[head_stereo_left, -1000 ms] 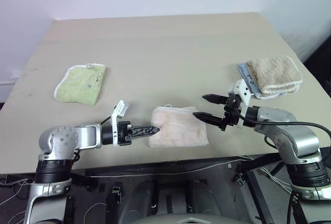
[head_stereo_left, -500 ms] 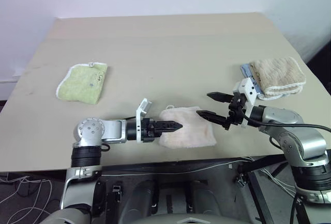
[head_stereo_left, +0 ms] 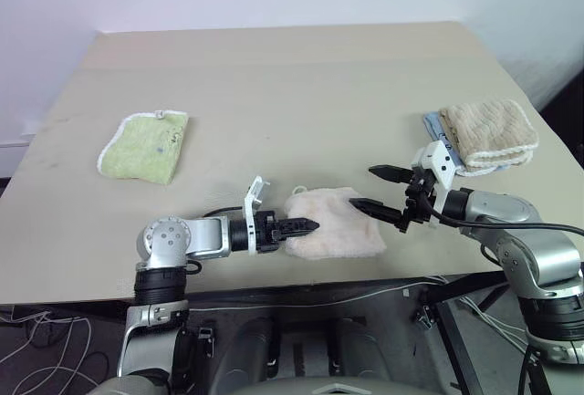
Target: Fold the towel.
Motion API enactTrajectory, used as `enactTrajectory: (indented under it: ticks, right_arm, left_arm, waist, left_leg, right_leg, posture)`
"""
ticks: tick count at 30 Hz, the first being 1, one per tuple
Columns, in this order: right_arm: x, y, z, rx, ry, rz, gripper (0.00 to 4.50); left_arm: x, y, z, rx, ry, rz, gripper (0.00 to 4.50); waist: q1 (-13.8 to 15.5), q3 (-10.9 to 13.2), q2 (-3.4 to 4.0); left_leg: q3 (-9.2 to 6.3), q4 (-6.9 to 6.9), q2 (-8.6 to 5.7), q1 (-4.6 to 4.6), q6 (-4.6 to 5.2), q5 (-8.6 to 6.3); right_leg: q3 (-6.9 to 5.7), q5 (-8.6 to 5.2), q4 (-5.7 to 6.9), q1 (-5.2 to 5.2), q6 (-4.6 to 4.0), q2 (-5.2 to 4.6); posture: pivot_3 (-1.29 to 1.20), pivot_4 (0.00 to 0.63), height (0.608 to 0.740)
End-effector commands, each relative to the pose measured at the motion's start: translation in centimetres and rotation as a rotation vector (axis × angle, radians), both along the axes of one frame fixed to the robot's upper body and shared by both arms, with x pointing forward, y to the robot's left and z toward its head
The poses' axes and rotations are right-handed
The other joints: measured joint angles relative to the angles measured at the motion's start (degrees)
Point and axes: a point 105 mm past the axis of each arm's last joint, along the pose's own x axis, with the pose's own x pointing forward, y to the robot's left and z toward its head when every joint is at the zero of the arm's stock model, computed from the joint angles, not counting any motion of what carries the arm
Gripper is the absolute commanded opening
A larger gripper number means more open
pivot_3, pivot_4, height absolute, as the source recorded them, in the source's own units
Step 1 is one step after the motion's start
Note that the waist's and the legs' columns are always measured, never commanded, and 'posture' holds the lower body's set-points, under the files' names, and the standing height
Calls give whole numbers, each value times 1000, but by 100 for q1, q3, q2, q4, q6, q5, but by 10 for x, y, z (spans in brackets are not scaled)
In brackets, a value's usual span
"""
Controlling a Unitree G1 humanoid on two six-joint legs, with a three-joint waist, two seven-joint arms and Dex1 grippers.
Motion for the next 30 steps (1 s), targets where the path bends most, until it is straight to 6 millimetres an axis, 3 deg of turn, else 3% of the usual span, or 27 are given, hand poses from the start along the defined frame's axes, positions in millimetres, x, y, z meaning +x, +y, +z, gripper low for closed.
enactTrajectory:
  ticks: [1,5,10,13,15,18,22,26,30]
  right_arm:
    - [2,2,14,10,-69,6,4500]
    - [4,4,17,25,-78,10,4500]
    - [7,3,21,31,-97,10,4500]
    - [9,2,22,35,-105,6,4500]
    - [12,4,21,41,-108,11,4500]
    - [15,9,21,45,-112,25,4500]
    - [19,11,19,41,-117,35,4500]
    - [22,13,19,36,-119,47,4500]
    - [24,16,21,35,-121,68,4500]
  left_arm:
    - [3,7,6,-14,-29,31,23]
    - [7,10,7,-5,-42,53,23]
    - [29,24,30,-9,-173,178,23]
    - [41,32,70,-72,-320,262,23]
    - [52,39,108,-133,-432,348,23]
    - [66,51,143,-167,-523,477,23]
    - [88,80,173,-164,-573,695,23]
    - [97,113,199,-166,-647,833,23]
    - [106,153,210,-94,-695,976,23]
  waist:
    - [0,0,0]
    - [-2,0,0]
    - [0,0,-1]
    - [2,2,-2]
    - [10,5,-7]
    - [10,13,-21]
    - [-4,12,-21]
    - [1,13,-21]
    - [-3,15,-23]
  left_leg:
    - [0,0,0,0,0,0]
    - [0,1,0,0,0,0]
    - [0,0,0,0,0,0]
    - [0,1,0,-1,0,0]
    - [0,0,0,-2,0,0]
    - [-4,10,-1,-19,-2,1]
    - [-3,7,-3,-19,-3,1]
    - [-3,4,-2,-19,-10,6]
    - [-4,8,-3,-18,-12,8]
  right_leg:
    - [0,0,0,0,0,0]
    - [0,0,1,0,0,0]
    - [0,0,1,-1,0,1]
    - [0,0,1,0,0,0]
    - [-1,0,-2,0,0,0]
    - [-7,11,3,-13,18,2]
    - [-7,14,1,-12,23,5]
    - [-9,15,9,-19,26,11]
    - [-12,15,13,-17,26,12]
  posture:
    - [0,150,740]
    - [0,150,740]
    - [0,150,740]
    - [0,150,740]
    - [0,150,740]
    - [0,150,740]
    - [0,150,740]
    - [0,150,740]
    - [0,150,740]
